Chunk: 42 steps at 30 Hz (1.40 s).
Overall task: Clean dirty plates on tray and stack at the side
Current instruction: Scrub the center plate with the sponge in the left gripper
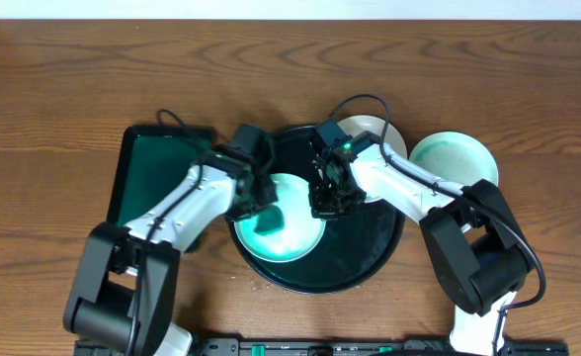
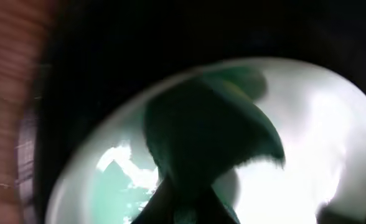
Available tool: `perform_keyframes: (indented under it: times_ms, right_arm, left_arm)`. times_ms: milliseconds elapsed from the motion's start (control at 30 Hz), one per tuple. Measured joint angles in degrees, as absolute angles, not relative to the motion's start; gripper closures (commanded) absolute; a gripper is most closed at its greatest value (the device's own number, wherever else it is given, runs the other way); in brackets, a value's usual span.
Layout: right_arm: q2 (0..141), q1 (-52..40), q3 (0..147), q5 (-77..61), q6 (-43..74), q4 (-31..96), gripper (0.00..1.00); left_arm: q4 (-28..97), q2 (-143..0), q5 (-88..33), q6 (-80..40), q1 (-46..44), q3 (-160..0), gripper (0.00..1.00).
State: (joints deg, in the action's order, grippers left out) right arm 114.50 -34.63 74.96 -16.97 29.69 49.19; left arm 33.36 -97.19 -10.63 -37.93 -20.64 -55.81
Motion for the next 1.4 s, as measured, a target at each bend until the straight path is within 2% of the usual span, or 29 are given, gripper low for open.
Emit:
perform_keyframes:
  times_ms: [267, 567, 767, 1033, 1167, 1400]
  right_arm:
    - [114.52, -34.74, 74.96, -17.34, 29.69, 49.06, 0.99]
    - [114.52, -34.54, 74.96, -16.73, 29.67, 49.34, 0.99]
    - [114.52, -34.52, 74.96, -16.75, 29.67, 49.39, 0.99]
    - [114.54, -34.57, 74.96, -17.19, 29.69, 49.23, 0.99]
    - [114.59, -34.54, 74.96, -17.06, 29.67, 49.23, 0.99]
    - [114.59, -34.50, 74.96, -16.69, 29.65, 49.47, 0.99]
  left_arm:
    - [34.68, -97.03, -9.17, -36.97, -21.78, -55.90, 0.93]
    - [28.80, -97.36, -21.96, -33.34, -24.77, -54.76, 0.93]
    - [27.55, -97.38, -17.06, -32.93, -21.23, -54.74, 0.93]
    - [34.85, -96.95, -10.72, -33.19, -17.21, -55.70, 0.93]
    - [37.50, -96.90, -11.22, -33.15, -19.27, -55.96, 0.93]
    - [37.85, -97.01, -19.22, -32.77, -26.35, -55.11, 0.93]
